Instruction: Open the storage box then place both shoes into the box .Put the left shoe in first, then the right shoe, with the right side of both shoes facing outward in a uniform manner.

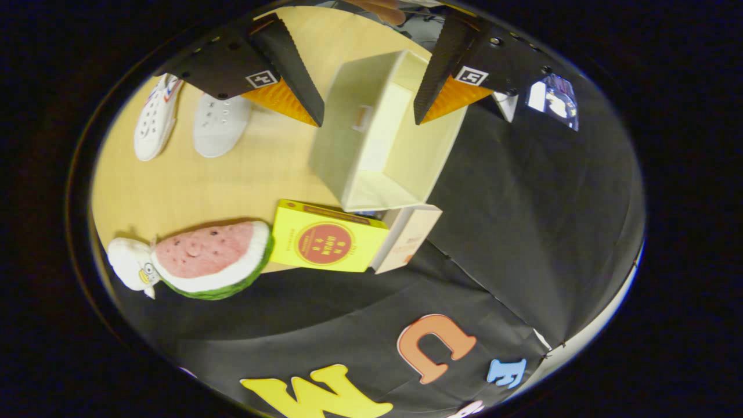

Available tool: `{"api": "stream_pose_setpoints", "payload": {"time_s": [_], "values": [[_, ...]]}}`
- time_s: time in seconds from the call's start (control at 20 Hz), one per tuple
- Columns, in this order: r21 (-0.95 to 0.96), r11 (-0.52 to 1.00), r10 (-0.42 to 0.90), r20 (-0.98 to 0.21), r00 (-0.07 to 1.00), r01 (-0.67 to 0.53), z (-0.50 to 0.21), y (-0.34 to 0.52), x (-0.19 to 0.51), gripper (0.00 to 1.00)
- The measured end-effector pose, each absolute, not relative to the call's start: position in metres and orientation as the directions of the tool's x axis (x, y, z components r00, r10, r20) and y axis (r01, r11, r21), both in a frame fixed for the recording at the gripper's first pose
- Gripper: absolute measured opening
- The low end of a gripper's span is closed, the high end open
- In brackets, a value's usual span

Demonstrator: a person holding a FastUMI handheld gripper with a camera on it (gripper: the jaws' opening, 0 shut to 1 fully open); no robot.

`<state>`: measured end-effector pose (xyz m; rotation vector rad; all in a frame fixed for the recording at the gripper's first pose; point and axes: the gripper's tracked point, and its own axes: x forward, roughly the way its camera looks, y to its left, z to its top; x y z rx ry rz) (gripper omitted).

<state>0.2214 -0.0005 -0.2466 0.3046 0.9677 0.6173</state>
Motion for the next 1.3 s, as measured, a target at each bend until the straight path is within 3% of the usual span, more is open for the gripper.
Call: {"api": "stream_pose_setpoints", "payload": {"time_s": [0.45,0.85,1.0,1.25,1.3], "values": [[0.32,0.907,0.406,-0.834,0.373,-0.274,-0.338,-0.116,0.213,0.94],[0.175,0.946,0.252,-0.926,0.281,-0.272,-0.41,-0.153,0.206,0.75],[0.147,0.963,0.207,-0.941,0.268,-0.226,-0.424,-0.156,0.211,0.54],[0.213,0.943,0.28,-0.921,0.269,-0.254,-0.425,-0.14,0.211,0.08],[0.226,0.948,0.285,-0.918,0.276,-0.226,-0.423,-0.141,0.209,0.04]]}}
